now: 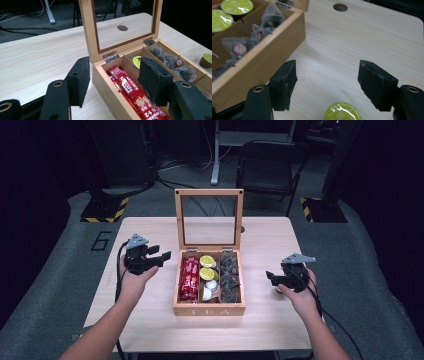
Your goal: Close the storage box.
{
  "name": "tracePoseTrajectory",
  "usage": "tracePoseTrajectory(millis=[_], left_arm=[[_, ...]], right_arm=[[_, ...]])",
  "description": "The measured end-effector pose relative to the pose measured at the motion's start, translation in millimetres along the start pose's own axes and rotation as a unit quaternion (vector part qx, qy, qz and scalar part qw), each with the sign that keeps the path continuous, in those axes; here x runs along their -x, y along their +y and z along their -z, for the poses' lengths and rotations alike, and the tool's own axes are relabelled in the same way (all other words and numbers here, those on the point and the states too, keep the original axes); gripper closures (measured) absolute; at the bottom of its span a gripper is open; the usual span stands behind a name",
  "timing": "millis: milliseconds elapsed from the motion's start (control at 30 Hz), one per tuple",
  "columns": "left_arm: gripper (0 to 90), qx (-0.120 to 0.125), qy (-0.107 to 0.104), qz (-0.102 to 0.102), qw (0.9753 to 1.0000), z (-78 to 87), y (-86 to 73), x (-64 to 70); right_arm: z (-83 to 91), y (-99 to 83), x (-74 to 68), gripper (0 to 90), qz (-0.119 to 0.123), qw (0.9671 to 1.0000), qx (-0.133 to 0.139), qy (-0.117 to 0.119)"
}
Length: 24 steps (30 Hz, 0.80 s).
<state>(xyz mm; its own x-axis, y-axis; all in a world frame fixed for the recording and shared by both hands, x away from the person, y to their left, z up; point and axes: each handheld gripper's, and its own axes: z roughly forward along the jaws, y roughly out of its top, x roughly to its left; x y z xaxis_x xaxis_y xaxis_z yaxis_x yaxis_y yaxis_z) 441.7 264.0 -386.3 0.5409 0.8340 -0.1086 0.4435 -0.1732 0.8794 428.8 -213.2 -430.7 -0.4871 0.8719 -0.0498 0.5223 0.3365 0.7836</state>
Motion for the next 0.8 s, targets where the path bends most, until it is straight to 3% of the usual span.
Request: tracePoseTrajectory(millis=[167, 533, 800], left_arm=[[42.4, 0.002, 0.003, 0.003, 1.0000, 1.5, -0.1, -0.2], [42.3, 0.001, 0.003, 0.005, 1.0000, 3.6, 0.6, -3.3], [42.2, -0.002, 0.002, 0.005, 1.0000, 5.3, 0.0, -3.5]], right_arm=[[-0.8, 21.4, -11.3, 31.4, 0.020, 0.9997, 0.006, 0.013], [-9.4, 59.9, -25.3, 31.6, 0.019, 0.9989, 0.012, 0.042], [-24.2, 82.8, -30.8, 33.6, 0.016, 0.9982, -0.003, 0.057]])
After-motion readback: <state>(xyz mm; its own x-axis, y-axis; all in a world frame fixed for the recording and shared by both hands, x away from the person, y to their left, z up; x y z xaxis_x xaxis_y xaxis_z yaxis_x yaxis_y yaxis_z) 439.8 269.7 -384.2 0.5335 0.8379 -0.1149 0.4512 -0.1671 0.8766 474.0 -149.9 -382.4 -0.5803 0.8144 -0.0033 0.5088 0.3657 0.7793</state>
